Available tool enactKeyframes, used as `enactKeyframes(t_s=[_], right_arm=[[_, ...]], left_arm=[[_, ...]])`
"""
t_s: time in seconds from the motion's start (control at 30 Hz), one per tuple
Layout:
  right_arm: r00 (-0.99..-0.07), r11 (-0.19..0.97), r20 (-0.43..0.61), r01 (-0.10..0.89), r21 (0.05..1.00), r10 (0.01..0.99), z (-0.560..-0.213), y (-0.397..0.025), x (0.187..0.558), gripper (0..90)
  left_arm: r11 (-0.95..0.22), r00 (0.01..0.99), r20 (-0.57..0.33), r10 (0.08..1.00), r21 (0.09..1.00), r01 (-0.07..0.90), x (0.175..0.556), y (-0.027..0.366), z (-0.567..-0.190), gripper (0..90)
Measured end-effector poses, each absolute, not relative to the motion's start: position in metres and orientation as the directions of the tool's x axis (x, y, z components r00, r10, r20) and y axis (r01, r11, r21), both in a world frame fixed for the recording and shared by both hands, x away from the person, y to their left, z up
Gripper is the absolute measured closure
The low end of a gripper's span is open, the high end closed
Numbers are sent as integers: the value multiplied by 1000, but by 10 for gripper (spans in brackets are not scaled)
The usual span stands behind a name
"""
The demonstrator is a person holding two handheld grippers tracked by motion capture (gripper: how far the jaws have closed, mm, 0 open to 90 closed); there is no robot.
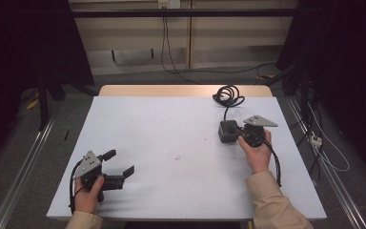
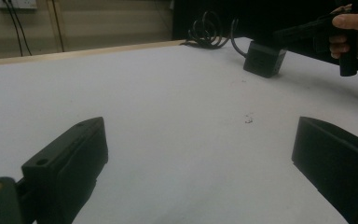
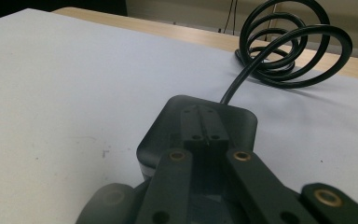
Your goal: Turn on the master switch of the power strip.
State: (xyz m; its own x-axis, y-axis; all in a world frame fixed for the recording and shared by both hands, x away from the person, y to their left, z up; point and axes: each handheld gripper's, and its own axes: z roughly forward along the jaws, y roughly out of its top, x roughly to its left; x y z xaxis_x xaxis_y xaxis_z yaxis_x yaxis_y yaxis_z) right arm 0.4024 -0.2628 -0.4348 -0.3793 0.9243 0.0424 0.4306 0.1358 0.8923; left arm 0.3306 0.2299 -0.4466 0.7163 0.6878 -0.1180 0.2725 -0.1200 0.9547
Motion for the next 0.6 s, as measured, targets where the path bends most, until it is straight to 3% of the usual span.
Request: enactKeyframes(t_s=[0.6], right_arm=[[-373, 128, 50, 437, 891, 926, -435, -262, 402, 900]], left_arm=[[-119, 719, -117, 685, 956, 269, 331, 229, -446, 33]])
